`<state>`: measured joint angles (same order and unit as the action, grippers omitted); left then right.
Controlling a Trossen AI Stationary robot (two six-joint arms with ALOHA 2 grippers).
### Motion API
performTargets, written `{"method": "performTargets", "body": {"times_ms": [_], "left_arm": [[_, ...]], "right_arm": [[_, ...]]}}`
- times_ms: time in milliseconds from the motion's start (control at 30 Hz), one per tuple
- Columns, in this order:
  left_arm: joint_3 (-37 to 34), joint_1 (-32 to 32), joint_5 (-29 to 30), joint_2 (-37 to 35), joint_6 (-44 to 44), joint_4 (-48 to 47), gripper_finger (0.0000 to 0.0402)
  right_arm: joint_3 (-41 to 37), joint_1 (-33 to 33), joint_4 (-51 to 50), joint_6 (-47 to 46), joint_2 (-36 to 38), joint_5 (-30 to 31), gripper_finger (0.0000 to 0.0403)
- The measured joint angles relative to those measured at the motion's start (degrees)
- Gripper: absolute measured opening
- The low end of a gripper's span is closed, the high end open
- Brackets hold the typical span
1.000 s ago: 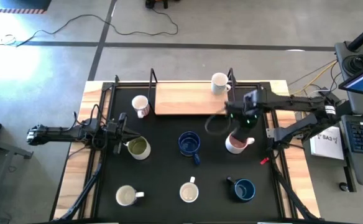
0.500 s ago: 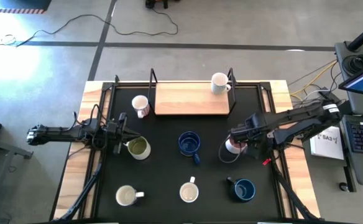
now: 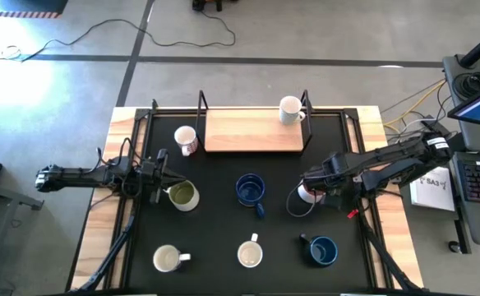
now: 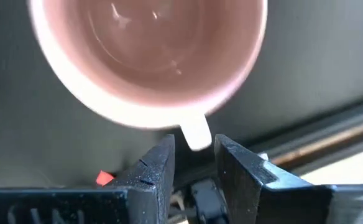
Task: Place coffee mugs
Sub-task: Put the pink mug on the shelf aligned with the other light blue mug
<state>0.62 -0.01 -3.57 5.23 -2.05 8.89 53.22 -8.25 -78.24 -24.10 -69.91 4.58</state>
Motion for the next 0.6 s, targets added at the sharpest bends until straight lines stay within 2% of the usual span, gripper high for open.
{"method": "performTargets", "body": {"times_ms": [367,600], "left_arm": [[0.0,-0.02,-0.02,0.0,-0.02,0.01,0.0],[0.0,-0.02,0.0,0.0,-0.02,0.01,0.0]], "right_arm": [[-1.01,0.02,3.77,1.2,-2.27,-0.04,0.0102],[-0.99,0.02,6.64,1.58,-4.45,0.08,0.0067]]}}
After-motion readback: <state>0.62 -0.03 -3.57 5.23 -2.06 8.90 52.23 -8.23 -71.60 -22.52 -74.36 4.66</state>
